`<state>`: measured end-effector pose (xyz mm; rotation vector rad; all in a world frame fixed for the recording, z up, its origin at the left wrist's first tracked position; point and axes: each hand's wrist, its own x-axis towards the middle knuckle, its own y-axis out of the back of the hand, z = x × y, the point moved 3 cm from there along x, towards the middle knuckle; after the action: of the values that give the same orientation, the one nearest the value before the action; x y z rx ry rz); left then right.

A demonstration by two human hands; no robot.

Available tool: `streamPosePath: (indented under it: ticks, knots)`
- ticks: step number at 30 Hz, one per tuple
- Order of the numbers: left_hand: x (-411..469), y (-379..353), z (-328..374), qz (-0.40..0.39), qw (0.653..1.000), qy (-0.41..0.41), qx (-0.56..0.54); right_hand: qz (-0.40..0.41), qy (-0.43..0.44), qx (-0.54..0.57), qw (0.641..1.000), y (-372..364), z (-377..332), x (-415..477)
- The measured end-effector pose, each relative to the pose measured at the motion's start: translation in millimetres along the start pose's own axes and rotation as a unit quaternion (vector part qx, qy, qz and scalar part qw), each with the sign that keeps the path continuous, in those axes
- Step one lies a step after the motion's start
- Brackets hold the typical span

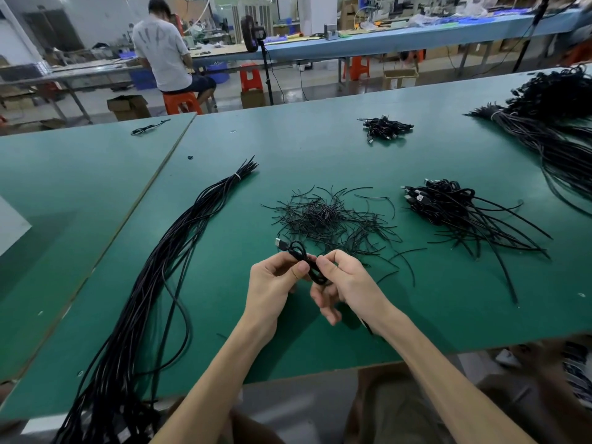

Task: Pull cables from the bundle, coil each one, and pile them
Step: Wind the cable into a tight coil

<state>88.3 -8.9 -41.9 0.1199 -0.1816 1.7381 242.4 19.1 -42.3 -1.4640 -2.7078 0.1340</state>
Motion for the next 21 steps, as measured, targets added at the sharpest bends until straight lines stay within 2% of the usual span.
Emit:
streamPosePath:
  ticks: [8,17,21]
  knots:
    - [-0.9,-0.2,0.3,0.014,1.0,-0.02,-0.006,-0.016,-0.008,-0.04,0.999,-5.4,-1.1,-0.5]
    - [-2.2,0.2,3.9,0.032,0.999,-0.012,0.026,0.016,0.021,-0.048,0.998,-6.0,-3.2,-1.4]
    - [-1.7,1.4,4.6,0.05,0.999,0.0,-0.012,0.032,0.037,-0.036,0.998,-4.6,-5.0,-2.2]
